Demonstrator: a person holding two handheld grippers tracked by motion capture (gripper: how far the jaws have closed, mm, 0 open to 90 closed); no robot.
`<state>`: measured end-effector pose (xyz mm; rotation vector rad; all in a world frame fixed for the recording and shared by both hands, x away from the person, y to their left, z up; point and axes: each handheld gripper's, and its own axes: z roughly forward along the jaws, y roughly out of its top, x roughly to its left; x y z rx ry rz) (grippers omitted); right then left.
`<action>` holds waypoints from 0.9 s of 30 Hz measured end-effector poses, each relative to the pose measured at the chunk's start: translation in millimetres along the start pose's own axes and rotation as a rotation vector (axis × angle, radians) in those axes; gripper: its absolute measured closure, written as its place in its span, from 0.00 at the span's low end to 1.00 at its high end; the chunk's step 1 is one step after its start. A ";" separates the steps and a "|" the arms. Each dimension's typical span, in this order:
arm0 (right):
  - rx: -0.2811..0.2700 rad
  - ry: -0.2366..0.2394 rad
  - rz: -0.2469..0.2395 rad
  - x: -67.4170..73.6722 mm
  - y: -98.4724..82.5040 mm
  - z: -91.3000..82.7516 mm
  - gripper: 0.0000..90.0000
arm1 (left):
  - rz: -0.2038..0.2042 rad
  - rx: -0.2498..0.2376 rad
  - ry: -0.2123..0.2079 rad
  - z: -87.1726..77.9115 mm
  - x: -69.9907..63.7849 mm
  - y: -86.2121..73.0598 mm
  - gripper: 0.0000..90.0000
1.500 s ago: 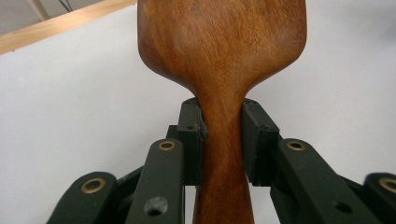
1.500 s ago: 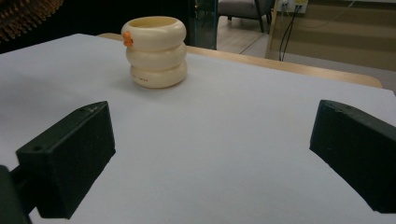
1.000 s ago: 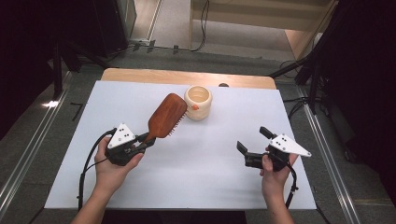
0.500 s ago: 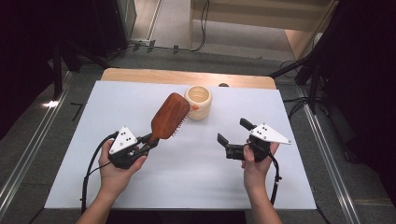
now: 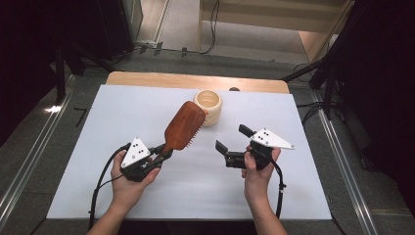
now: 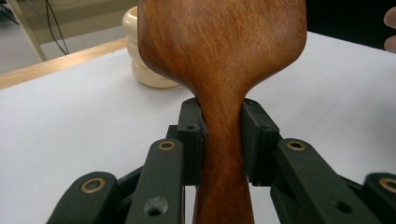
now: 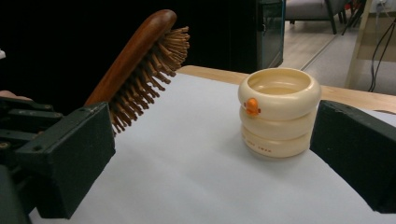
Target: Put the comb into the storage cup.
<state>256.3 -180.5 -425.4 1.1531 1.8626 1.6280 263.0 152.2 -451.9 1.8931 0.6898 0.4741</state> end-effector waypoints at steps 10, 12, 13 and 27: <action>0.002 0.042 0.019 15.9 0.9 4.4 0.00 | -0.006 -0.029 -0.006 3.7 -9.1 -5.6 0.81; 0.005 0.046 0.029 17.4 1.0 5.5 0.00 | -0.009 -0.034 -0.012 5.1 -11.9 -6.7 0.81; 0.013 0.050 0.035 18.3 1.1 6.2 0.00 | -0.007 -0.028 -0.015 5.5 -12.5 -6.8 0.81; 0.032 0.098 0.076 30.6 -0.1 13.7 0.00 | 0.005 -0.047 -0.047 13.2 -32.1 -9.8 0.81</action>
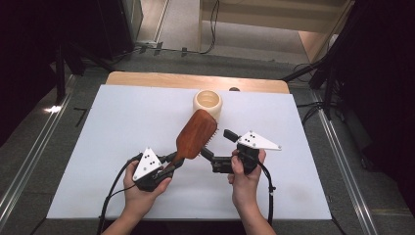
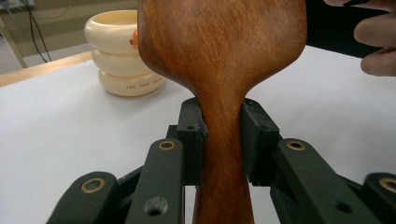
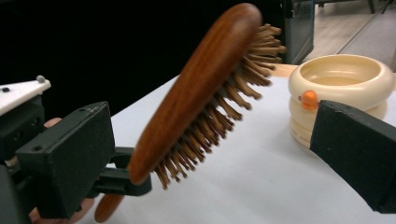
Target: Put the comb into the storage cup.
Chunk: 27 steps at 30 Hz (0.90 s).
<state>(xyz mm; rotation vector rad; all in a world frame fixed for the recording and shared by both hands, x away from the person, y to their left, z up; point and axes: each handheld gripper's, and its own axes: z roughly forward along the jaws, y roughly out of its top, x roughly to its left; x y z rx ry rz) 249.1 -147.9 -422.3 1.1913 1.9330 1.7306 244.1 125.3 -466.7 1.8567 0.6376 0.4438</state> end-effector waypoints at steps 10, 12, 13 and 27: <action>0.013 0.010 0.037 5.8 -1.2 6.3 0.00 | 0.010 -0.014 -0.003 1.4 -8.0 -0.7 0.81; 0.020 0.003 0.050 6.8 -1.5 7.5 0.00 | 0.010 -0.015 -0.004 1.1 -8.7 -0.8 0.81; 0.020 -0.005 0.052 7.1 -1.7 8.2 0.00 | 0.011 -0.017 -0.007 1.4 -9.2 -0.8 0.81; 0.049 -0.027 0.146 8.8 -5.0 20.2 0.11 | 0.032 -0.028 -0.032 3.4 -23.2 0.3 0.81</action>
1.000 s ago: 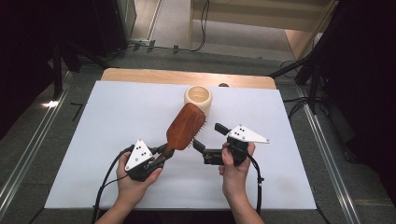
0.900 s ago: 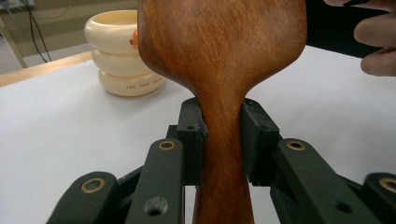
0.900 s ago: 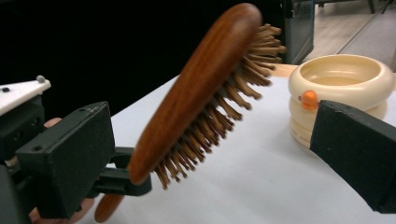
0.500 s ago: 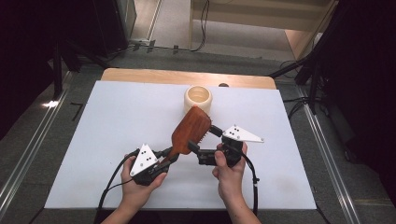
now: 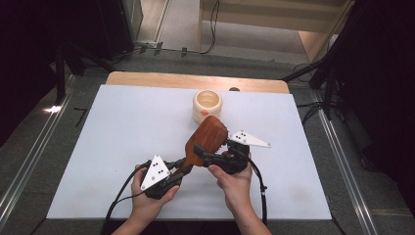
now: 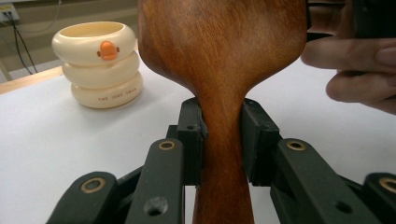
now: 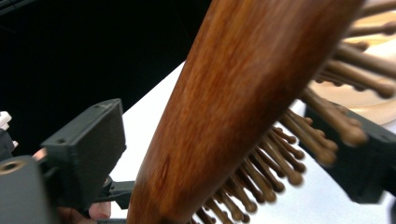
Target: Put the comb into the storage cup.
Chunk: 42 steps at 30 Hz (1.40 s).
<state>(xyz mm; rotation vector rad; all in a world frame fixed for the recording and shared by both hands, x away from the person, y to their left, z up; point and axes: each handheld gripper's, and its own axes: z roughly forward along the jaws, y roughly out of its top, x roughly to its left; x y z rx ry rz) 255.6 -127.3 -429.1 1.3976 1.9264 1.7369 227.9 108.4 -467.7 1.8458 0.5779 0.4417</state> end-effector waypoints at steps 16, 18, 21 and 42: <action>-0.007 0.066 0.068 -4.5 -2.7 1.7 0.38 | 0.029 -0.014 -0.011 0.6 -4.3 -0.9 0.81; -0.006 0.083 0.082 -5.1 -3.2 1.6 0.40 | 0.031 -0.011 -0.011 1.2 -4.4 -1.3 0.81; -0.003 0.124 0.107 -8.0 -4.7 1.7 0.45 | 0.030 -0.008 -0.010 3.0 -5.2 -1.9 0.80; -0.049 0.157 -0.086 4.3 3.9 -14.2 0.56 | -0.085 -0.071 -0.150 -16.7 16.5 0.0 0.11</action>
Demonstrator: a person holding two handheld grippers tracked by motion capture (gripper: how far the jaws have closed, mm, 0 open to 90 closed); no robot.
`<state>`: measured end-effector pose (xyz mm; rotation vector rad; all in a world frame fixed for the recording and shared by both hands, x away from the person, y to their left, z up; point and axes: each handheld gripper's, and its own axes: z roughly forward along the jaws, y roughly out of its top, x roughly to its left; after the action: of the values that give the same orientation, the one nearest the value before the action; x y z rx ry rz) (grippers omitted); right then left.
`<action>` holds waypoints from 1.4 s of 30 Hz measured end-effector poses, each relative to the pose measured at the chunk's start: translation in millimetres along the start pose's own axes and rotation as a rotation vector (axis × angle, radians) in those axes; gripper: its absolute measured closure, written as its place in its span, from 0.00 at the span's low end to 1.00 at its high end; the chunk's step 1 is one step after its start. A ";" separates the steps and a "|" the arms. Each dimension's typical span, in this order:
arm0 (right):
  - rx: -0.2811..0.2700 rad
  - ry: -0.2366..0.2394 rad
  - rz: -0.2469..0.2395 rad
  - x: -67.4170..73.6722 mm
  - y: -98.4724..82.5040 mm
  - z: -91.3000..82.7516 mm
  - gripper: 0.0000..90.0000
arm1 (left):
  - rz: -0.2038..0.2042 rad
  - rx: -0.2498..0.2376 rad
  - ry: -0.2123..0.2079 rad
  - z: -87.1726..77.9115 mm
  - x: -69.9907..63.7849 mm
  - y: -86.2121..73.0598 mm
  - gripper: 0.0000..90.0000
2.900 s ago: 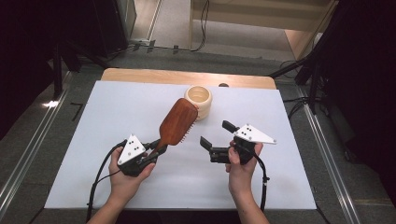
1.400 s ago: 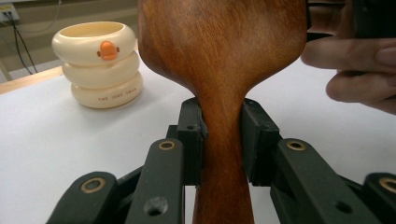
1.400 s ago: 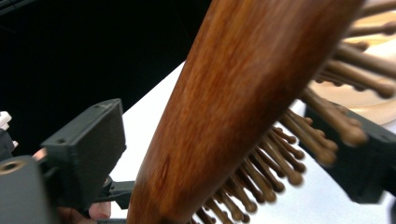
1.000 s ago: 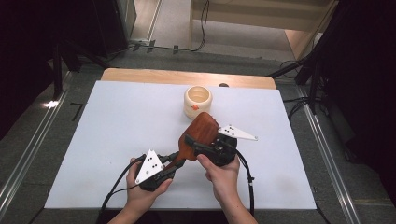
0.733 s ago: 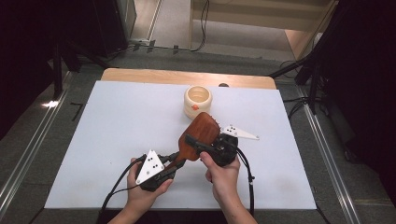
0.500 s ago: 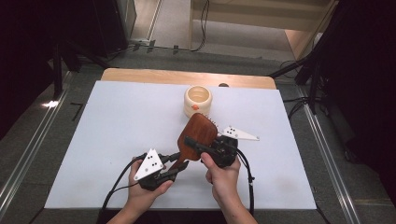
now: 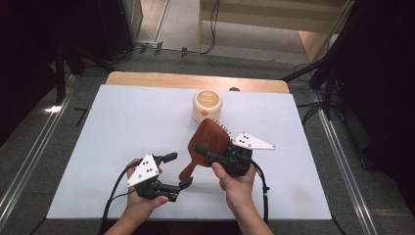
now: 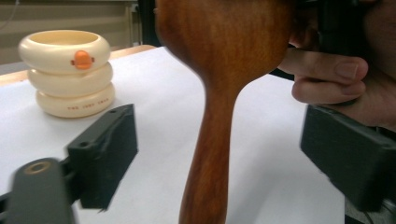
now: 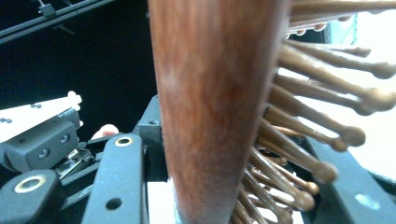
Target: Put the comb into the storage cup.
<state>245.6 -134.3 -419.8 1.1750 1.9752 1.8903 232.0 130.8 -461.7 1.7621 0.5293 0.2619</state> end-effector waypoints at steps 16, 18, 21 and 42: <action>-0.010 -0.033 -0.030 -0.9 4.3 -7.1 0.57 | -0.006 -0.014 0.080 -26.9 20.8 -4.0 0.00; -0.010 -0.033 -0.042 -0.1 5.4 -7.6 0.57 | -0.009 -0.013 0.093 -31.7 24.2 -5.1 0.00; -0.010 -0.040 -0.057 -0.1 6.8 -8.7 0.57 | -0.007 -0.017 0.117 -41.2 28.4 -7.6 0.00; -0.028 -0.072 -0.071 -10.9 23.6 -10.7 0.56 | -0.026 -0.020 0.276 -100.6 60.3 -28.2 0.00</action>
<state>256.3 -152.0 -400.8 1.1333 1.9207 1.8092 233.7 251.2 -469.0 1.7079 0.7436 0.4948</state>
